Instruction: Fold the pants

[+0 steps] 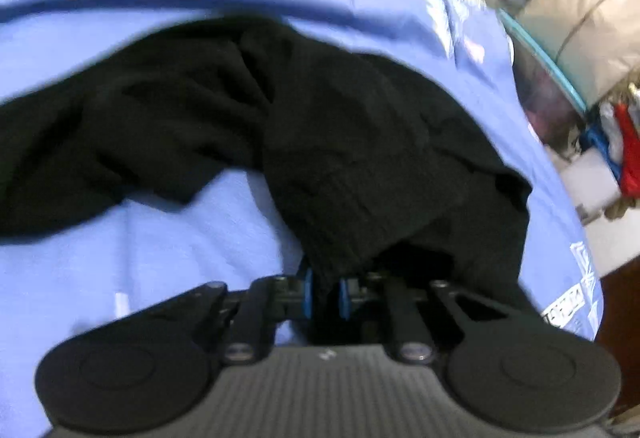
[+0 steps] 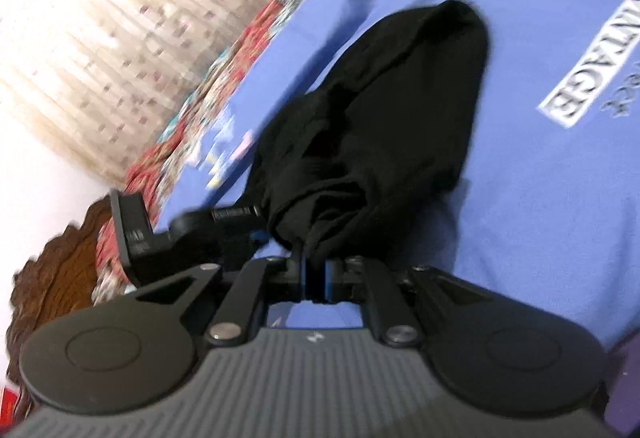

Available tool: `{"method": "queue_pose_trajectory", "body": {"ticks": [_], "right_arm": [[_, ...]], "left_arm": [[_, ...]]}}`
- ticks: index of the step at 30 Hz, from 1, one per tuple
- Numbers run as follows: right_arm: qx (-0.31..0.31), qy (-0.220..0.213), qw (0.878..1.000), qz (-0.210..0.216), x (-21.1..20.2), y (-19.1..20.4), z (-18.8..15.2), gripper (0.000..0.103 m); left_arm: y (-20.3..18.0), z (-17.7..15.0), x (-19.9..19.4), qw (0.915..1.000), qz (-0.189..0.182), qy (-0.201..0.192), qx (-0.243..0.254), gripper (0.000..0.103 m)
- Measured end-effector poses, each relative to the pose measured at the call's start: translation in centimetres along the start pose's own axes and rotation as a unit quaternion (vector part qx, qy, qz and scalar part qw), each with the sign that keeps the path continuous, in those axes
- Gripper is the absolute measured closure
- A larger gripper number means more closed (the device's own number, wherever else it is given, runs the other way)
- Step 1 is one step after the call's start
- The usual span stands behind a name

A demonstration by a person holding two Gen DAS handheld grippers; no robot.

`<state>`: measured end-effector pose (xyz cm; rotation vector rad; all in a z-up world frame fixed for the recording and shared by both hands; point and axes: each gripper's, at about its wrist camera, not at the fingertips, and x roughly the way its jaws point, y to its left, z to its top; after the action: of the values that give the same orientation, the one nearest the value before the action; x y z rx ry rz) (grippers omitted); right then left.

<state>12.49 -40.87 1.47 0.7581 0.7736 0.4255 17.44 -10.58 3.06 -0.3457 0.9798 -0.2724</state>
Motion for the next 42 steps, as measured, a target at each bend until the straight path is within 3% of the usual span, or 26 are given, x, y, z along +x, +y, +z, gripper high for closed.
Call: {"method": "queue_pose_trajectory", "body": {"ticks": [3,7,12,15,18,21,23,26,27,30,31,34,36,39,41,42], "right_arm": [[-0.036,0.048,0.998,0.029,1.3,1.8,-1.1,0.092],[-0.081,0.125,0.985,0.086,3.5,5.4,-3.3,0.092],[-0.134,0.262,0.939,0.178,8.0,11.7,-7.5,0.091],[-0.182,0.328,0.911,0.169,11.9,15.1,-11.2,0.085],[-0.211,0.369,0.899,0.110,14.8,16.6,-13.1,0.075],[-0.228,0.371,0.895,0.098,14.2,17.6,-11.8,0.071],[-0.231,0.365,0.895,0.111,13.1,18.3,-9.9,0.070],[-0.244,0.312,0.912,0.101,12.3,19.4,-5.7,0.063],[-0.252,0.289,0.920,0.086,12.2,19.7,-4.5,0.056],[-0.283,0.205,0.937,0.028,16.6,22.6,-0.3,0.042],[-0.288,0.185,0.939,0.021,18.7,23.4,0.6,0.036],[-0.286,0.163,0.944,0.000,26.2,24.8,3.6,0.029],[-0.310,0.190,0.931,-0.019,32.2,26.4,3.6,0.021],[-0.369,0.218,0.901,-0.070,38.3,26.8,2.9,0.019],[-0.377,0.251,0.886,-0.096,41.3,25.4,2.0,0.019],[-0.366,0.269,0.884,-0.112,42.4,24.0,2.1,0.019]], "left_arm": [[1.5,-0.6,-5.1,0.9993,-0.002,-0.038,0.007,0.092],[6.5,-2.7,-13.8,0.9957,-0.003,-0.088,-0.028,0.092],[13.7,-8.7,-23.9,0.9856,0.022,-0.140,-0.093,0.092],[16.6,-11.8,-25.0,0.9819,0.077,-0.136,-0.107,0.092],[19.1,-13.7,-22.7,0.9785,0.084,-0.106,-0.156,0.092],[19.8,-14.6,-21.0,0.9744,0.094,-0.109,-0.173,0.087],[20.2,-14.6,-20.6,0.9725,0.097,-0.116,-0.177,0.074],[20.7,-14.7,-20.1,0.9725,0.088,-0.124,-0.177,0.067],[20.7,-14.5,-20.0,0.9730,0.084,-0.125,-0.175,0.067],[20.2,-14.2,-19.9,0.9760,0.077,-0.133,-0.154,0.076],[20.0,-14.3,-20.0,0.9773,0.080,-0.135,-0.143,0.084],[19.6,-14.5,-20.3,0.9790,0.086,-0.135,-0.126,0.084],[19.5,-14.4,-20.4,0.9792,0.093,-0.131,-0.124,0.079],[19.1,-14.0,-20.3,0.9789,0.106,-0.130,-0.117,0.059],[18.7,-13.6,-19.9,0.9788,0.118,-0.130,-0.106,0.030],[18.5,-13.5,-19.7,0.9781,0.124,-0.134,-0.100,0.025]]}}
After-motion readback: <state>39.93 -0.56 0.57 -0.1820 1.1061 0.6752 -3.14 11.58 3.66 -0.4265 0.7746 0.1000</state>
